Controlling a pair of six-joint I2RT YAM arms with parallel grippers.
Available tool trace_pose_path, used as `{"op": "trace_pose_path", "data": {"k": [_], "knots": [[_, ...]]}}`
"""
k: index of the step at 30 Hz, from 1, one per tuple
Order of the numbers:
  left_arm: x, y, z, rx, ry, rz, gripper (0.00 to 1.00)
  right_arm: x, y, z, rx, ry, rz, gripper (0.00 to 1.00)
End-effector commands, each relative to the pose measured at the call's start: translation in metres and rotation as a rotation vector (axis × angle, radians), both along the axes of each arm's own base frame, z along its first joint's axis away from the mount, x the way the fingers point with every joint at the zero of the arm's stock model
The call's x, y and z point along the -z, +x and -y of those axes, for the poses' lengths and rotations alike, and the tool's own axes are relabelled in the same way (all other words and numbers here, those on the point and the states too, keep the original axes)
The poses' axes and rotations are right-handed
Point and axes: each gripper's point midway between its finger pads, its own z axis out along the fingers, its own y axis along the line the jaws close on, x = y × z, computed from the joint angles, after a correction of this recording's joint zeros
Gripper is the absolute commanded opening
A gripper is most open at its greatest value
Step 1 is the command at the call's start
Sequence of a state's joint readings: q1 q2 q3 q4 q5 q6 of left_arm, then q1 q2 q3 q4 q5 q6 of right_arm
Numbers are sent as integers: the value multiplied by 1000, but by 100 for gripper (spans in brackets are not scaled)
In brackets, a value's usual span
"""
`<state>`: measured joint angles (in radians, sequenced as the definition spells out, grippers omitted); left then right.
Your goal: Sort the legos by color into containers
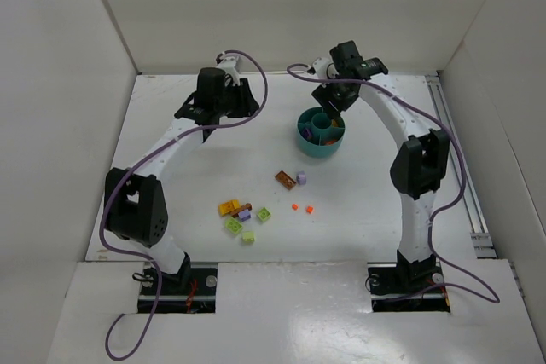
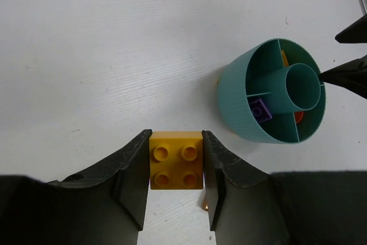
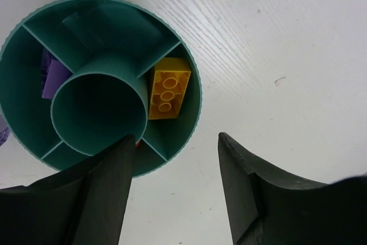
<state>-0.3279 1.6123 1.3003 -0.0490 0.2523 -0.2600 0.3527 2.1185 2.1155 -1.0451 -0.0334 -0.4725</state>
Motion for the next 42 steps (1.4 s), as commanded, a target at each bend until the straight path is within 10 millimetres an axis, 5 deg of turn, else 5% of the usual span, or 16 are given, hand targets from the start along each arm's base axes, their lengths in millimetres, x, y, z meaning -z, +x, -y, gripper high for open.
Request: {"op": "trace_pose_path", "data": {"k": [1,3,7,11,16,22,31,37,42], "knots": [[-54,13,20,55,-58,133,0,-51,-2,5,13,54,127,64],[-59,9,40,113,-32,148,0,-63,-1,11,46,72,179,64],[-76,17,76,208,-39,197,0,-81,-12,60,182,144,259,66],[-84,27,119,299,-48,214,0,-85,-37,106,300,228,310,69],[-83,45,178,386,-30,231,0,-90,-78,138,373,270,382,73],[-64,51,233,422,-22,262,0,-97,-103,167,479,197,445,100],[-22,52,268,373,23,253,0,-93,-109,182,525,148,440,100],[16,47,267,374,82,187,0,-84,-106,177,505,165,414,100],[22,41,258,402,138,199,0,-81,-104,174,485,171,402,100]]}}
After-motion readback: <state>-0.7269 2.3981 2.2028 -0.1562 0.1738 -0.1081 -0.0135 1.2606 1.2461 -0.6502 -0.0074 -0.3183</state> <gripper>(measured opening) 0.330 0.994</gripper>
